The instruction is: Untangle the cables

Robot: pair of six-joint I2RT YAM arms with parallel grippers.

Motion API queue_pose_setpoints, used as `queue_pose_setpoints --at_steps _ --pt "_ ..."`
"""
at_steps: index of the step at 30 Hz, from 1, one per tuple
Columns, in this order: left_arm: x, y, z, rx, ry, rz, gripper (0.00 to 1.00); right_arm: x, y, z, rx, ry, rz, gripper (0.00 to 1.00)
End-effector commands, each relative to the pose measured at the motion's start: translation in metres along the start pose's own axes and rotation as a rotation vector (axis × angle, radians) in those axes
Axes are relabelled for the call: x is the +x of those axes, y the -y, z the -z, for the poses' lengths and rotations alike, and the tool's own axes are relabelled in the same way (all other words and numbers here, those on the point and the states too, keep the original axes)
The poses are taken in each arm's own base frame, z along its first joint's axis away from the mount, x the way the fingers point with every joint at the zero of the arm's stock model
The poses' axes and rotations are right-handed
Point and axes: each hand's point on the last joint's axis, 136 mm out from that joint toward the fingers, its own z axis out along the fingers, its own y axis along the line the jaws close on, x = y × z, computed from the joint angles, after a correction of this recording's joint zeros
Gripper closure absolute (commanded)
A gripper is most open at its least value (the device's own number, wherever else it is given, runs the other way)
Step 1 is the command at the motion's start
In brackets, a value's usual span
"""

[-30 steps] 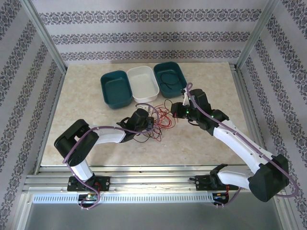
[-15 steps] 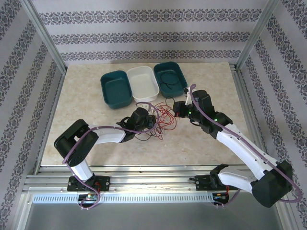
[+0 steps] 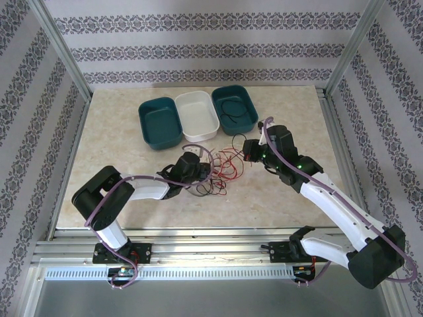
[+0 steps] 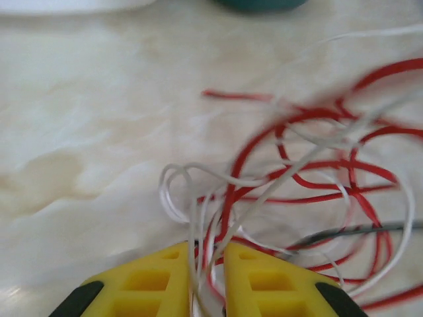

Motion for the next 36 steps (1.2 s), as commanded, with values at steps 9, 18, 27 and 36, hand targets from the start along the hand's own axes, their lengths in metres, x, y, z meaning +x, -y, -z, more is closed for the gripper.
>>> queue_pose_setpoints --at_steps 9,18,27,36 --pt "0.017 -0.024 0.001 -0.068 -0.067 0.006 0.82 -0.021 -0.012 0.006 -0.047 0.068 -0.022 1.00" --pt "-0.005 -0.009 0.013 -0.033 -0.013 -0.051 0.77 -0.040 -0.039 0.022 -0.139 0.099 0.005 1.00" --pt "-0.081 0.025 0.068 -0.012 0.192 -0.423 0.50 -0.038 -0.039 0.020 -0.142 0.093 0.001 1.00" --pt "-0.080 0.065 0.057 0.207 0.151 -0.821 0.49 -0.038 -0.043 0.018 -0.159 0.092 -0.006 1.00"
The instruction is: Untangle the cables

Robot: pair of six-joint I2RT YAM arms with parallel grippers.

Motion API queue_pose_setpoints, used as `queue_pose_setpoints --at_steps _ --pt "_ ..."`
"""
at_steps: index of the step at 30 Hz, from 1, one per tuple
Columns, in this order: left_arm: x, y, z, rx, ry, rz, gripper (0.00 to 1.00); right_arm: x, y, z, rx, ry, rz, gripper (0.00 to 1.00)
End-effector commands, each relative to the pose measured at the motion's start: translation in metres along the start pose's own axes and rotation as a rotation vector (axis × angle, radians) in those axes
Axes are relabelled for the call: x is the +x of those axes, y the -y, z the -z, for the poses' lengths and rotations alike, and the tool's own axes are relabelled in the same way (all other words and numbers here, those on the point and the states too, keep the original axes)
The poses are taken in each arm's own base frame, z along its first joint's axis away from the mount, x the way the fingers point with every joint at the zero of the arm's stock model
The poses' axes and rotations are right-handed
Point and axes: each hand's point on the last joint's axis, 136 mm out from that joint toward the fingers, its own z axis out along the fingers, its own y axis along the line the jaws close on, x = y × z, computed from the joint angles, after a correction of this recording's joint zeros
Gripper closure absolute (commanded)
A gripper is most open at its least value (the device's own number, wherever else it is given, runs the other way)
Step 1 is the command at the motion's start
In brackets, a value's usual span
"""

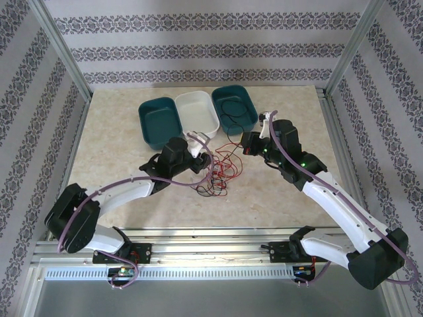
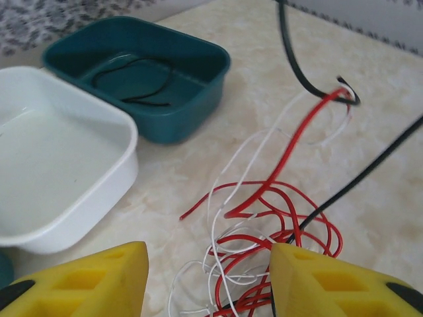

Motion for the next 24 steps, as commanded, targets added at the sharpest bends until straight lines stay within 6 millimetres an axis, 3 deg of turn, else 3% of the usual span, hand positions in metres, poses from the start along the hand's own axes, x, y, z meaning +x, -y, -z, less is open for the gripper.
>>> queue_pose_setpoints --at_steps 1,6,18,22,24 --pt "-0.005 0.012 -0.011 0.122 -0.008 -0.163 0.49 -0.011 -0.016 0.003 -0.055 0.033 -0.010 1.00" --pt "-0.015 0.013 -0.027 0.146 0.015 -0.162 0.49 -0.008 -0.018 0.001 -0.066 0.033 -0.019 1.00" --pt "-0.012 0.022 -0.052 0.233 -0.031 -0.157 0.52 -0.005 -0.022 -0.004 -0.077 0.018 -0.019 1.00" --pt "-0.008 0.017 -0.061 0.209 -0.045 -0.141 0.61 -0.005 -0.024 -0.003 -0.080 0.016 -0.016 1.00" --pt "-0.006 0.019 -0.063 0.222 -0.050 -0.137 0.75 -0.007 -0.024 -0.002 -0.079 0.022 -0.016 1.00"
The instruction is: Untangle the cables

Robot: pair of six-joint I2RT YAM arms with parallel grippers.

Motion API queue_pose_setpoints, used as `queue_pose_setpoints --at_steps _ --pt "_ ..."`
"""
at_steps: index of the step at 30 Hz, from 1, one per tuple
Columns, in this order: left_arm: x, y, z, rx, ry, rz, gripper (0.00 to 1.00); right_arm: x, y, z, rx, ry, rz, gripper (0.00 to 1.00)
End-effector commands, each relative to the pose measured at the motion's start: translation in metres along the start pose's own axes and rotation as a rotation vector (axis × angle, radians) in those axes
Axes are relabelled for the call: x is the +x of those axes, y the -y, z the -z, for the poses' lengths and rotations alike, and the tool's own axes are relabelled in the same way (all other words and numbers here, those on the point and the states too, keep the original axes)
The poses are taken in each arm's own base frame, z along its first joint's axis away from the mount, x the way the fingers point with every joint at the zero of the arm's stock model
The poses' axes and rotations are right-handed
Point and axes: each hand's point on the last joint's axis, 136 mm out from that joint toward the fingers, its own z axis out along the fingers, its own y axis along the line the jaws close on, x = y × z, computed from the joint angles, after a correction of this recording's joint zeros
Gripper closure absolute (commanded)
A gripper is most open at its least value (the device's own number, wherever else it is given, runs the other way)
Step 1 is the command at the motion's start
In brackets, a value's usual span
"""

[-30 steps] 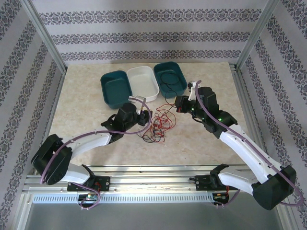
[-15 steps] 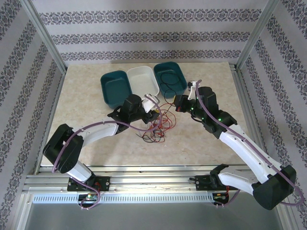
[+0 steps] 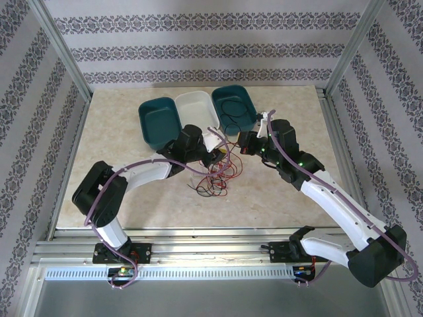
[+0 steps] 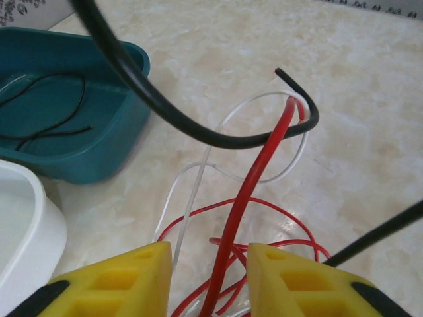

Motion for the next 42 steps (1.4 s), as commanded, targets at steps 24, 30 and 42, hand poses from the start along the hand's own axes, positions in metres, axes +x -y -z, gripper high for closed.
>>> queue_pose_setpoints --at_steps 24,30,42 --pt "0.057 0.018 0.010 0.057 -0.067 0.129 0.96 -0.071 -0.039 0.049 -0.004 0.195 0.137 1.00" --pt "0.058 0.021 0.009 0.072 -0.060 0.124 0.96 -0.090 -0.046 0.057 0.015 0.224 0.174 1.00" --pt "0.060 0.029 0.012 0.110 -0.055 0.133 0.95 -0.152 -0.064 0.090 0.078 0.370 0.320 1.00"
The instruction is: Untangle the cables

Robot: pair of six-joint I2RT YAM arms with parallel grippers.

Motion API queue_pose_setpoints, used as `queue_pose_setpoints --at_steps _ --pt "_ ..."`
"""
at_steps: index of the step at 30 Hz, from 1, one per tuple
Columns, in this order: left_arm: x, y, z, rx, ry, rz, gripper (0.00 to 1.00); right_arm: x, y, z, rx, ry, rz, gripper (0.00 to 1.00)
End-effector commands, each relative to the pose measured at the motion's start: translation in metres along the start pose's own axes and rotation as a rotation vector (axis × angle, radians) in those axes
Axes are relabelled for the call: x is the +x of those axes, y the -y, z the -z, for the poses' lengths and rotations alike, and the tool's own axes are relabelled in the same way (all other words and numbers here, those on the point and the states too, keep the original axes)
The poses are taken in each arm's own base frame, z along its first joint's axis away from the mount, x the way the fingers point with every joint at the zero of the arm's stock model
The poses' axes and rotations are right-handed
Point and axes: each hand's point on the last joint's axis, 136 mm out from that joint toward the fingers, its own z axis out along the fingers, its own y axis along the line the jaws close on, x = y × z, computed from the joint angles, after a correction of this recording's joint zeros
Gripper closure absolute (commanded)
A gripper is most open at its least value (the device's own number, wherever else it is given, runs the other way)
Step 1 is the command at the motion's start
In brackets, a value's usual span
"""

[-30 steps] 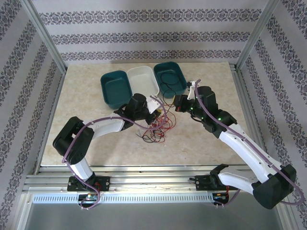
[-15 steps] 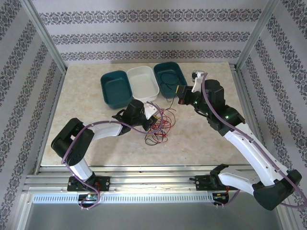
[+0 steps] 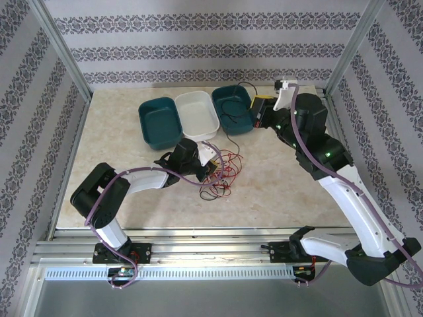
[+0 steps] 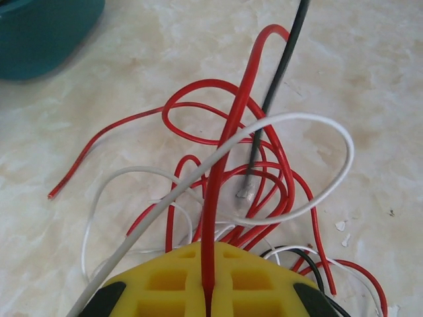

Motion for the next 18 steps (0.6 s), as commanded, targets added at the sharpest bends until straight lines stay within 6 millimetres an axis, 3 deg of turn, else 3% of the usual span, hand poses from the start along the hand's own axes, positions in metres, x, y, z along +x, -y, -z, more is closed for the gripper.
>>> queue_pose_setpoints --at_steps 1,11,18 --pt "-0.007 0.003 0.005 0.032 0.040 0.011 0.95 -0.027 0.006 0.003 0.050 0.060 0.079 1.00" --pt "-0.004 0.012 0.008 0.073 0.042 0.047 0.94 -0.080 0.008 -0.012 0.090 0.165 0.168 1.00" --pt "-0.006 0.017 0.009 0.104 0.043 0.064 0.94 -0.082 0.038 -0.065 0.172 0.161 0.202 1.00"
